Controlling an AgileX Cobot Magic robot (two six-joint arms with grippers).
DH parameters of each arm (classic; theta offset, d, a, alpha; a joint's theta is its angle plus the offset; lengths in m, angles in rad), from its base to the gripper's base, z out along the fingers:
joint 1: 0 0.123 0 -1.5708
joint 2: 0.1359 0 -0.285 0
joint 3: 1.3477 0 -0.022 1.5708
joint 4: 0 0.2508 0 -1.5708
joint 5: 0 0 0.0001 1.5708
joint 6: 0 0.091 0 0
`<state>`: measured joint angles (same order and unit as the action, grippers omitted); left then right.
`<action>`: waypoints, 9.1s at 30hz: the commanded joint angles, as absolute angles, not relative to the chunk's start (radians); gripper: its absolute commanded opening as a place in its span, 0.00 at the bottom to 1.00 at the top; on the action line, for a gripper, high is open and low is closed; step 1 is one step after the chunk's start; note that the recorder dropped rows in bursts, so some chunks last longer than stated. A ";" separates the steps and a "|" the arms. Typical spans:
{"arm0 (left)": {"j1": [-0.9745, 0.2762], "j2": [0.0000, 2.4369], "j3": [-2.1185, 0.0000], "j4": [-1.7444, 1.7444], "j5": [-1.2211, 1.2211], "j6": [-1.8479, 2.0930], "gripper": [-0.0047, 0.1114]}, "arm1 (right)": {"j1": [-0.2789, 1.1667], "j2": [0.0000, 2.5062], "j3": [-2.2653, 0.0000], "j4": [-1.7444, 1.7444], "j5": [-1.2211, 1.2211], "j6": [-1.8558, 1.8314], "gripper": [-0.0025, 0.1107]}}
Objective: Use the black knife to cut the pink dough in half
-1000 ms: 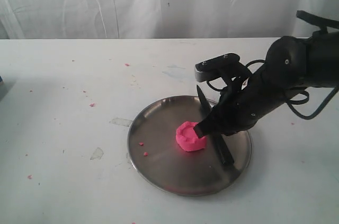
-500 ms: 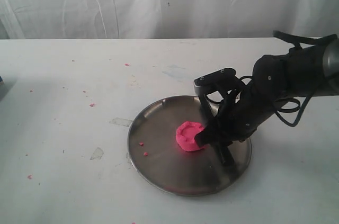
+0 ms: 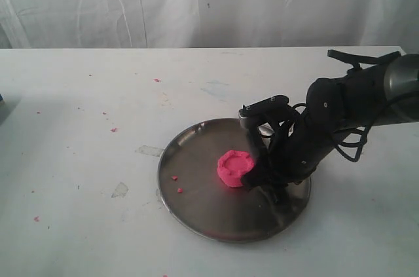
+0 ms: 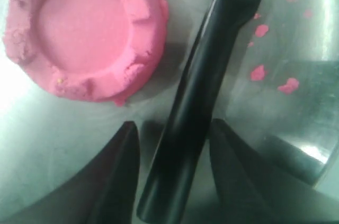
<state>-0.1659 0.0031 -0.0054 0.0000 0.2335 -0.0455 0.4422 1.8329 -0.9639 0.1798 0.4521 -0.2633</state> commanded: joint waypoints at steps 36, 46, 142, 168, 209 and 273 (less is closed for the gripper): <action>-0.163 0.000 0.000 0.000 0.231 -0.045 0.04 | 0.438 1.713 -0.984 0.101 0.967 -0.202 0.07; -0.163 0.000 0.000 0.000 0.231 -0.045 0.04 | 0.438 1.726 -0.965 0.078 0.918 -0.204 0.27; -0.163 0.000 0.000 0.000 0.231 -0.045 0.04 | 0.788 1.716 -0.836 -0.934 0.985 0.653 0.02; -0.163 0.000 0.000 0.000 0.231 -0.045 0.04 | 0.084 1.547 -0.836 0.423 0.662 -0.379 0.02; -0.163 0.000 0.000 0.000 0.232 -0.045 0.04 | 0.439 1.385 -0.859 0.484 0.888 -0.517 0.02; -0.283 1.244 -0.347 1.207 -0.935 -0.472 0.04 | 0.450 1.352 -0.846 0.459 0.758 -0.517 0.02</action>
